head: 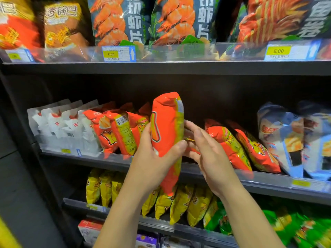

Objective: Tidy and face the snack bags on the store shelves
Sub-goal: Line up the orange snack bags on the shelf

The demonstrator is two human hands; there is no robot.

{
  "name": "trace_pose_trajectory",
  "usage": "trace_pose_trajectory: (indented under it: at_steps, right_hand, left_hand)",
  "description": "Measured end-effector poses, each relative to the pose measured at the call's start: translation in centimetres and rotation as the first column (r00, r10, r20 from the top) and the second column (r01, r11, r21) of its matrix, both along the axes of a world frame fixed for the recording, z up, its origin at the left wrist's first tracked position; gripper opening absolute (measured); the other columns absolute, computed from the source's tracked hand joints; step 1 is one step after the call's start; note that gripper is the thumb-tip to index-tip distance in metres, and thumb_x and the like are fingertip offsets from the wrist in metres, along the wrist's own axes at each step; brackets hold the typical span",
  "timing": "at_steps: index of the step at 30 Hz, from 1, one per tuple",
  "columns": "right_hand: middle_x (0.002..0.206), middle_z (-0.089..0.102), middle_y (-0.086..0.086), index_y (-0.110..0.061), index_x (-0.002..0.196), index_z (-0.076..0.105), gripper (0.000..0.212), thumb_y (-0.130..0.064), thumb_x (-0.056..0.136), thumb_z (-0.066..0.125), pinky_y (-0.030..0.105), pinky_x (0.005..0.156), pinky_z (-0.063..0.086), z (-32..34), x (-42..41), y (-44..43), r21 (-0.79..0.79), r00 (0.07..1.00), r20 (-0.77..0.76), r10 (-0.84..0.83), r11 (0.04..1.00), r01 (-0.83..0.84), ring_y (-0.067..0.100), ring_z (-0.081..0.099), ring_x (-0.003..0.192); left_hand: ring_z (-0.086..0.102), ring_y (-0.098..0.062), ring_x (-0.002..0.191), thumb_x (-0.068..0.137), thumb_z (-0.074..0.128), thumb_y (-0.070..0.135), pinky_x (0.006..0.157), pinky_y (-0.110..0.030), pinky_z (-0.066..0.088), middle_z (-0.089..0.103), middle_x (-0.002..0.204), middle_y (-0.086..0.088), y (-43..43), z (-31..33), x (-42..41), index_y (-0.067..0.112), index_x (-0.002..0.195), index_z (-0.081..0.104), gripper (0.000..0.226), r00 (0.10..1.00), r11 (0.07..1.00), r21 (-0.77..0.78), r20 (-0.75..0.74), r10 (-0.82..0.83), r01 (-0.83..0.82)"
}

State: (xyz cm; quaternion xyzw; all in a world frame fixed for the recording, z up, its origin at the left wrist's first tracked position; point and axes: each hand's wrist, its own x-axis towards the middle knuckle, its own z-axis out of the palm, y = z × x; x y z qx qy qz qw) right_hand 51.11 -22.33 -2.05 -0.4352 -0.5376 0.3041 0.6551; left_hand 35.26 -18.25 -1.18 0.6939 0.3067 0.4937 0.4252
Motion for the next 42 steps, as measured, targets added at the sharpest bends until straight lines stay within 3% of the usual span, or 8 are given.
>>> trace_pose_trajectory:
  at_steps: [5, 7, 10, 18, 28, 32, 37, 42]
  right_hand:
    - [0.129, 0.073, -0.007, -0.031, 0.133, 0.067, 0.041, -0.043, 0.095, 0.064, 0.038, 0.093, 0.059, -0.2, 0.8, -0.3, 0.059, 0.995, 0.003, -0.096, 0.994, 0.095, 0.018, 0.068, 0.121]
    - [0.129, 0.072, -0.009, -0.029, 0.137, 0.063, 0.049, -0.042, 0.09, 0.068, 0.036, 0.094, 0.059, 0.0, 1.1, -0.3, 0.027, 0.995, -0.016, -0.1, 0.995, 0.1, 0.015, 0.067, 0.123]
    - [0.133, 0.072, 0.001, -0.024, 0.147, 0.054, 0.057, -0.047, 0.096, 0.062, 0.054, 0.107, 0.052, 0.4, 1.1, -0.3, -0.127, 0.996, -0.069, 0.059, 0.99, -0.067, 0.021, 0.068, 0.124]
    - [0.127, 0.074, 0.005, -0.017, 0.136, 0.06, 0.039, -0.03, 0.1, 0.061, 0.054, 0.1, 0.057, 0.4, 0.6, -0.4, -0.101, 0.996, -0.029, 0.085, 0.991, -0.088, 0.027, 0.072, 0.117]
    - [0.126, 0.069, -0.013, -0.037, 0.135, 0.057, 0.061, -0.06, 0.08, 0.07, 0.031, 0.097, 0.058, -0.5, 2.1, 0.8, -0.038, 0.935, 0.321, -0.15, 0.984, 0.171, 0.0, 0.067, 0.114]
    - [0.121, 0.066, -0.019, -0.03, 0.134, 0.063, 0.063, -0.064, 0.081, 0.066, 0.016, 0.094, 0.046, 0.4, 4.7, 1.0, 0.209, 0.656, 0.627, -0.42, 0.902, 0.378, -0.003, 0.057, 0.113]
    - [0.141, 0.062, 0.003, -0.021, 0.145, 0.057, 0.075, -0.065, 0.086, 0.066, 0.051, 0.112, 0.042, 0.0, 6.8, 4.0, 0.419, 0.04, 0.882, -0.47, 0.82, 0.39, 0.03, 0.054, 0.134]
    - [0.143, 0.063, 0.011, -0.02, 0.147, 0.056, 0.088, -0.074, 0.08, 0.07, 0.058, 0.109, 0.045, -1.2, 6.8, 6.9, 0.407, -0.264, 0.909, -0.322, 0.82, 0.401, 0.04, 0.059, 0.13]
  left_hand:
    - [0.078, -0.028, 0.105, 0.085, 0.081, 0.027, 0.081, -0.049, 0.065, 0.079, 0.117, -0.004, 0.3, 0.7, -1.3, 0.025, 0.134, 0.065, 0.052, 0.943, 0.941, -0.257, 0.301, -0.14, 0.222]
    - [0.079, -0.032, 0.099, 0.081, 0.084, 0.022, 0.072, -0.044, 0.066, 0.079, 0.114, -0.013, 0.7, 0.5, -1.9, 0.018, 0.13, 0.07, 0.051, 0.901, 0.893, -0.32, 0.394, -0.179, 0.317]
    - [0.079, -0.033, 0.095, 0.069, 0.082, 0.033, 0.069, -0.044, 0.065, 0.079, 0.113, -0.018, 1.2, -0.2, -2.3, 0.02, 0.113, 0.081, 0.046, 0.856, 0.84, -0.364, 0.476, -0.203, 0.402]
    - [0.074, -0.028, 0.115, 0.087, 0.078, 0.036, 0.087, -0.044, 0.064, 0.076, 0.127, -0.006, 1.7, -0.4, -1.9, 0.026, 0.14, 0.061, 0.056, 0.923, 0.911, -0.273, 0.32, -0.216, 0.308]
    - [0.078, -0.019, 0.104, 0.082, 0.082, 0.032, 0.089, -0.054, 0.063, 0.079, 0.117, 0.006, 2.3, -0.6, -2.1, 0.034, 0.13, 0.063, 0.051, 0.971, 0.978, -0.208, 0.236, 0.028, 0.023]
    - [0.077, -0.013, 0.103, 0.08, 0.084, 0.041, 0.087, -0.05, 0.064, 0.078, 0.115, 0.012, 3.0, -0.7, -2.6, 0.038, 0.125, 0.063, 0.05, 0.96, 0.973, -0.183, 0.217, 0.177, -0.138]
    - [0.074, -0.003, 0.103, 0.083, 0.084, 0.041, 0.087, -0.042, 0.064, 0.075, 0.114, 0.019, 3.6, -1.1, -2.3, 0.043, 0.126, 0.06, 0.05, 0.947, 0.959, -0.128, 0.171, 0.271, -0.251]
    - [0.071, -0.002, 0.104, 0.083, 0.084, 0.043, 0.086, -0.036, 0.063, 0.072, 0.115, 0.019, 3.9, -1.5, -1.6, 0.041, 0.132, 0.057, 0.057, 0.944, 0.952, -0.107, 0.136, 0.301, -0.288]
